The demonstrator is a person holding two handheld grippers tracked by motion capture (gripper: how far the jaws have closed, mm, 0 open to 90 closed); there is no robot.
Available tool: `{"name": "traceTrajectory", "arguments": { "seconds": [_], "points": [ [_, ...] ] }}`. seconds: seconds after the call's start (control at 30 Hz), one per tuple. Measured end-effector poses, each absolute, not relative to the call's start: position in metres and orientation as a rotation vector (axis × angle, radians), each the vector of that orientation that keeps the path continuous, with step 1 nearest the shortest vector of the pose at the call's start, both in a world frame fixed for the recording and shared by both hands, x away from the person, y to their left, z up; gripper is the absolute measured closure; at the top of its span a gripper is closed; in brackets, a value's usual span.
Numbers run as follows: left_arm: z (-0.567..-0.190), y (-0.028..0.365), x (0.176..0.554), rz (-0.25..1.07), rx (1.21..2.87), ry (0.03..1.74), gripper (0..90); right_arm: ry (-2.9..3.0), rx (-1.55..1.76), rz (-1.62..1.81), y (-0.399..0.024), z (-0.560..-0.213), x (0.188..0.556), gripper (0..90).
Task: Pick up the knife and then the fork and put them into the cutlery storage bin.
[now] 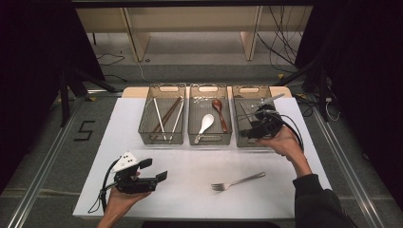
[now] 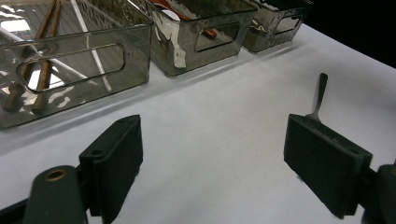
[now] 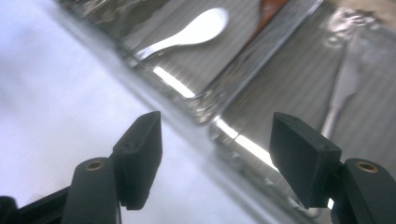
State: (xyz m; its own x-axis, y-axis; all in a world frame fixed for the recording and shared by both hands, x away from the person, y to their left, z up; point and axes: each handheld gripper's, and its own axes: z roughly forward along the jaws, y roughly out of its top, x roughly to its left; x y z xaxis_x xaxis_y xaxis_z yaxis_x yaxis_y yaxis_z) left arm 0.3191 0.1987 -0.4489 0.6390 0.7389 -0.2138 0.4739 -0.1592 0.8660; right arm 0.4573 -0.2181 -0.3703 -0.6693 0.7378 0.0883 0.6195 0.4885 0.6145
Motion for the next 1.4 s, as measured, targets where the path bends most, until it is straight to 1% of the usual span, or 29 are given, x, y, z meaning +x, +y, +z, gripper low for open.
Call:
{"name": "traceTrajectory", "arguments": {
  "seconds": [0.23,0.67,0.93,1.4],
  "points": [
    [-0.449,0.198,0.319,0.312,1.808,0.973,19.3,2.621,1.112,0.933,-0.218,-0.384,0.435,33.7],
    [-0.449,0.197,0.319,0.313,1.815,0.965,19.3,2.734,1.032,0.877,-0.211,-0.412,0.395,33.4],
    [-0.449,0.197,0.319,0.312,1.811,0.962,19.2,2.787,0.994,0.801,-0.205,-0.425,0.387,32.0],
    [-0.449,0.197,0.319,0.308,1.811,0.961,19.1,2.856,0.916,0.656,-0.194,-0.436,0.38,35.0]
  ]
}}
